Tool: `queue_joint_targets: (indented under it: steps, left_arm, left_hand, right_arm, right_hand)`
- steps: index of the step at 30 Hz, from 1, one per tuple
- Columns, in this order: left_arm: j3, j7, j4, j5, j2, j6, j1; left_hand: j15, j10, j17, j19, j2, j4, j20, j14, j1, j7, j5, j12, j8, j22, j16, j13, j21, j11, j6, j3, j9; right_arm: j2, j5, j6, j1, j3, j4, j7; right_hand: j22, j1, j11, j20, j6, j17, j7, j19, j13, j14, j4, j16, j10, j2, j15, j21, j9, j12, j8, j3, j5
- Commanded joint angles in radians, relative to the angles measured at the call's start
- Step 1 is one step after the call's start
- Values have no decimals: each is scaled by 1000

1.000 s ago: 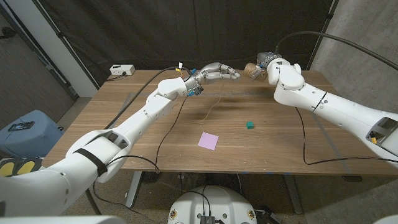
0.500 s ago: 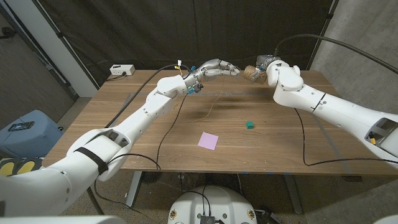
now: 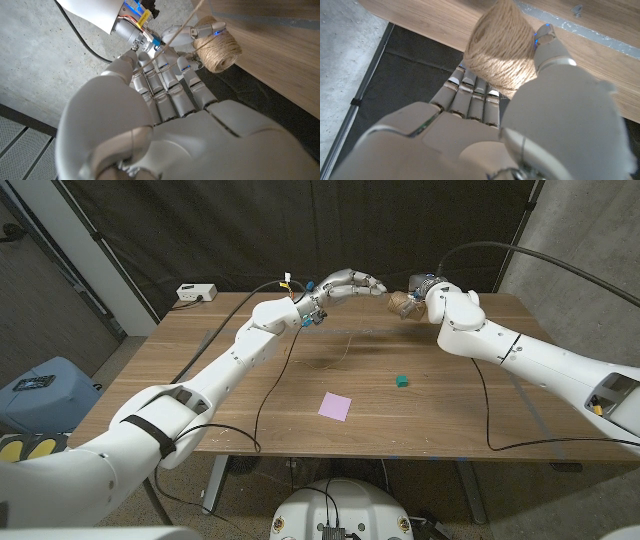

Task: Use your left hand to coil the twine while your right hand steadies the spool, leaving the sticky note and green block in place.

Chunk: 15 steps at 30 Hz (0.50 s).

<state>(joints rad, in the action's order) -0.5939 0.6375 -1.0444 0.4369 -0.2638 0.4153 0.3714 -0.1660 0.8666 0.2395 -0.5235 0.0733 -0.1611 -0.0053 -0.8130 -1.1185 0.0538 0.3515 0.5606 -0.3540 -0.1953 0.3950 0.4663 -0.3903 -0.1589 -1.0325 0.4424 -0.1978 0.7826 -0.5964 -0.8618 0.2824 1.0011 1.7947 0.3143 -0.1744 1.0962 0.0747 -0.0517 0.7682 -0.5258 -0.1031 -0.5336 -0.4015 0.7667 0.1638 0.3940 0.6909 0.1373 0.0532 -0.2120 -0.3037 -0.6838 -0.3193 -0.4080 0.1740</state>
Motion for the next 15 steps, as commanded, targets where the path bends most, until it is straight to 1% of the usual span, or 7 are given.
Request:
queue_joint_targets:
  steps: [1,10,11,15]
  left_arm:
    - [9,1,23,-5,10,16,-21]
    - [11,7,50,-9,23,35,-44]
    - [11,5,52,-10,24,37,-46]
    - [12,4,63,-12,29,45,-52]
  left_hand:
    - [-2,9,4,0,6,-1,-5,-5,0,0,7,-6,2,-2,-2,5,-8,-2,-3,2,-4]
    - [0,9,5,0,6,0,-5,-6,1,1,8,-9,2,-1,-2,8,-10,-3,-4,1,-4]
    - [0,10,5,0,5,0,-4,-6,2,2,8,-9,3,-1,-3,8,-10,-6,-4,1,-4]
    - [-1,10,5,1,5,-1,-5,-6,1,2,10,-10,3,-1,-4,10,-11,-5,-4,1,-4]
  right_arm:
    - [-7,12,9,10,1,2,-3]
    - [-9,16,20,15,5,5,-4]
    - [-10,15,18,15,6,5,-4]
    - [-6,13,19,17,7,12,-3]
  right_hand:
    - [-3,100,-169,-8,172,-3,156,-12,-3,39,-4,-1,180,-126,169,0,-5,-3,-9,1,4]
    - [-3,102,-169,-9,174,-4,157,-12,-3,42,-3,-2,182,-126,171,1,-4,-3,-10,3,5]
    - [-3,102,-177,-9,175,-5,157,-12,-2,43,-3,-2,184,-126,171,1,-4,-3,-9,5,4]
    - [-3,103,-174,-9,174,-6,158,-12,-5,43,-4,-3,183,-128,170,1,-4,-3,-9,6,4]
